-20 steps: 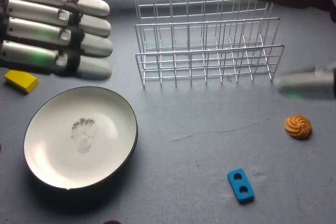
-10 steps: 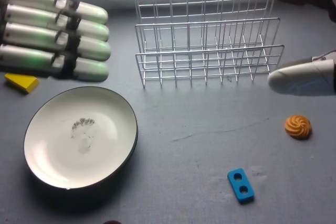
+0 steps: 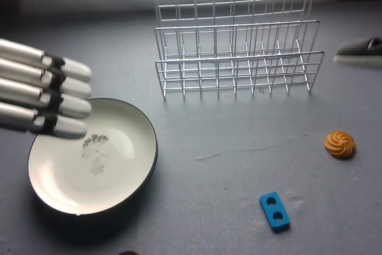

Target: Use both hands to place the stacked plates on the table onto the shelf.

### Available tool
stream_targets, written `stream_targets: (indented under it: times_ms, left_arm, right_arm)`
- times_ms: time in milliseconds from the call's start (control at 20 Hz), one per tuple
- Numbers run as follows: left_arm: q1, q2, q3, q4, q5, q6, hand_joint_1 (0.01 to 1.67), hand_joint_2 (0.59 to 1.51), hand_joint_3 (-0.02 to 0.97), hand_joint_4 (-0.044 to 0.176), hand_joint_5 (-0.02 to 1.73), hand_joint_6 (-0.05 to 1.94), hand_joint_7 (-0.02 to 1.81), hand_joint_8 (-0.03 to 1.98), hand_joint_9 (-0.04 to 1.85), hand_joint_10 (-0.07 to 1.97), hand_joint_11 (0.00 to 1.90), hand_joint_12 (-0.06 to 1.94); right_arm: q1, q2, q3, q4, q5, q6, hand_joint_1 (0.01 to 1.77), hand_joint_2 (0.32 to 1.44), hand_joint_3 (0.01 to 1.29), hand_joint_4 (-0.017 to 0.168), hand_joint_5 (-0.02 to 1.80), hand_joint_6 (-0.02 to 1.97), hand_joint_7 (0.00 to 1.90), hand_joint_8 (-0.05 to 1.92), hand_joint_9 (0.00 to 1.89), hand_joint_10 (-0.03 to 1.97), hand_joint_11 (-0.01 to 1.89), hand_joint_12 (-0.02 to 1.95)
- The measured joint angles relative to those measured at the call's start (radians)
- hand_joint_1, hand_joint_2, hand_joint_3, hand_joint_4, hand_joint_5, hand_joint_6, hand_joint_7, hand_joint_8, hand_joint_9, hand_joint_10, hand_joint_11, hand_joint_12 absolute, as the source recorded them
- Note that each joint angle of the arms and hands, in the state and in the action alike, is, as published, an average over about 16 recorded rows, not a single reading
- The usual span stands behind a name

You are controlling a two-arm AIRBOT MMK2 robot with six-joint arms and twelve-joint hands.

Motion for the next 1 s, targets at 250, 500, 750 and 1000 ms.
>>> stream_targets:
  times_ms: [250,500,750,1000]
  left_arm:
    - [0.200,-0.053,0.074,-0.092,-0.004,0.107,0.02,1.112,0.060,-0.001,0.02,-0.01,0.02,0.01,0.02,-0.01,0.02,0.00]
    - [0.374,-0.106,0.132,-0.198,-0.005,0.206,0.02,1.114,0.057,-0.001,0.02,-0.01,0.02,0.01,0.02,-0.01,0.02,0.00]
    - [0.479,-0.142,0.167,-0.266,-0.002,0.282,0.02,1.115,0.054,-0.001,0.02,-0.01,0.02,0.01,0.02,-0.01,0.02,0.00]
    - [0.530,-0.166,0.183,-0.290,0.014,0.326,0.02,1.115,0.050,-0.001,0.02,-0.01,0.02,0.01,0.02,-0.01,0.02,0.00]
  right_arm:
    - [-0.061,0.000,-0.005,0.071,0.088,-0.080,1.21,1.09,0.01,0.004,0.05,0.02,0.02,0.02,0.02,0.02,0.02,0.16]
    - [-0.128,-0.010,-0.009,0.076,0.167,-0.153,1.22,1.10,0.01,0.002,0.07,0.02,0.02,0.02,0.02,0.02,0.02,0.25]
    - [-0.165,-0.037,-0.007,0.002,0.189,-0.152,1.17,1.10,0.01,0.002,0.11,0.02,0.02,0.02,0.02,0.02,0.01,0.34]
    - [-0.179,-0.096,0.013,-0.098,0.166,-0.117,1.15,1.10,0.01,0.000,0.15,0.02,0.04,0.02,0.03,0.02,0.01,0.37]
